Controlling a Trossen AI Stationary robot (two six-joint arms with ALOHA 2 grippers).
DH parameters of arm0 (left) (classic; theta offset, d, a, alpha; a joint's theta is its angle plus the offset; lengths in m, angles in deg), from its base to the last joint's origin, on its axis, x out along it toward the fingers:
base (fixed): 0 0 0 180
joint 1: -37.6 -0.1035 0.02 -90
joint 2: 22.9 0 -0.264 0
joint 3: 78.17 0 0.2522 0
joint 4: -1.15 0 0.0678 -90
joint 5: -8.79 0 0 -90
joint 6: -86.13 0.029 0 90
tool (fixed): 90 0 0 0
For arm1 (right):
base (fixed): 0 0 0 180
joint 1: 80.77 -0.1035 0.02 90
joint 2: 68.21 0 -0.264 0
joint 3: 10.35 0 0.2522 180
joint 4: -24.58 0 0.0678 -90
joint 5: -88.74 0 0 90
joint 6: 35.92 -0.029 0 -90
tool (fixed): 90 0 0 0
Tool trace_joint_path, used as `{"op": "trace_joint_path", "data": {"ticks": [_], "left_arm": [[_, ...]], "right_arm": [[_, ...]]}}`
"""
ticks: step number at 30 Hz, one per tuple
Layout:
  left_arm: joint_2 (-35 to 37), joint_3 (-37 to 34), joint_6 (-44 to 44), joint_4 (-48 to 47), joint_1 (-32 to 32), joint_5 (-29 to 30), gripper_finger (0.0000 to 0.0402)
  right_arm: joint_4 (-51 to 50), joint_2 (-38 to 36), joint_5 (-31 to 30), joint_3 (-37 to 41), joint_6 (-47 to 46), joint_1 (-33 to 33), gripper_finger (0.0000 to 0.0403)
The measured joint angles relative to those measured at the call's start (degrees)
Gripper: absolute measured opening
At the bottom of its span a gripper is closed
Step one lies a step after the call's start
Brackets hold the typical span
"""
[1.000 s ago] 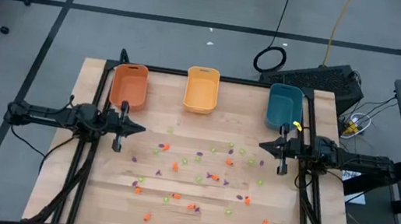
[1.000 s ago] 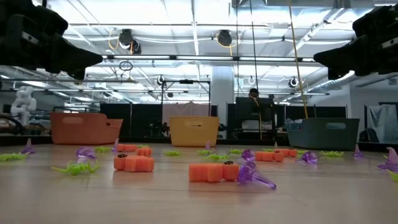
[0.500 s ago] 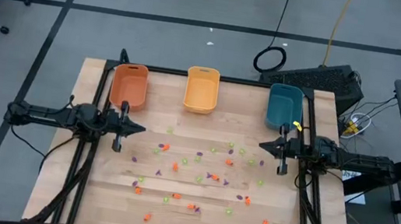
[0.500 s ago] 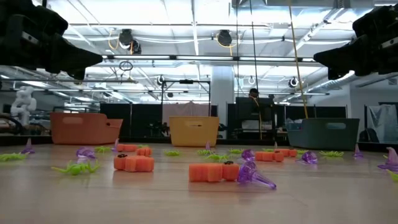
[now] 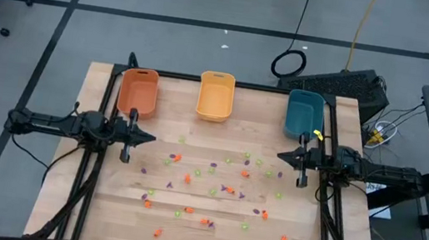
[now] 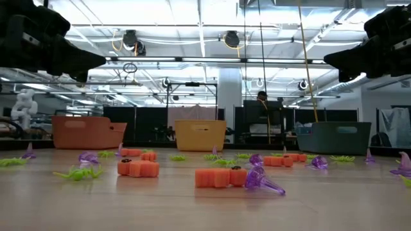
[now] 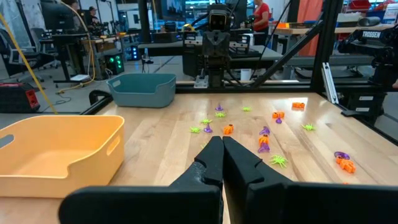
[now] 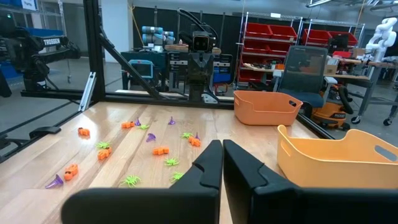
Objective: Sort Halloween decoration
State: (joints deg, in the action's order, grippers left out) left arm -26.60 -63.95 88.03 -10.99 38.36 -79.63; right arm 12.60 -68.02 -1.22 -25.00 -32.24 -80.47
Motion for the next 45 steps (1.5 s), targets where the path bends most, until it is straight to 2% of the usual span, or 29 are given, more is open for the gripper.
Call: {"op": "trace_joint_path", "data": {"ticks": [17, 29, 32, 35, 39, 45], "left_arm": [[0.0, 0.0, 0.01, -0.01, 0.01, -0.02, 0.0], [0.01, 0.01, -0.01, -0.01, -0.01, 0.0, 0.0], [0.0, 0.01, 0.0, -0.01, 0.0, -0.02, 0.0], [0.0, 0.0, 0.01, -0.01, 0.0, -0.01, 0.0], [0.01, 0.0, 0.01, -0.01, 0.01, 0.0, 0.0], [0.01, 0.01, 0.01, -0.01, 0.0, 0.0, 0.0]], "right_arm": [[0.15, -0.01, 0.03, -0.01, 0.0, -0.02, 0.0], [-0.81, 0.1, 0.03, -6.19, 1.55, -0.02, 0.0], [-1.68, 1.31, -0.68, -9.5, 1.85, -0.02, 0.0], [-7.17, 3.73, -1.69, -13.95, 2.51, -0.01, 0.0], [-14.66, 8.13, -1.59, -20.59, 3.21, -0.02, 0.0], [-18.44, 16.11, -1.56, -30.09, 3.26, -0.02, 0.0]]}}
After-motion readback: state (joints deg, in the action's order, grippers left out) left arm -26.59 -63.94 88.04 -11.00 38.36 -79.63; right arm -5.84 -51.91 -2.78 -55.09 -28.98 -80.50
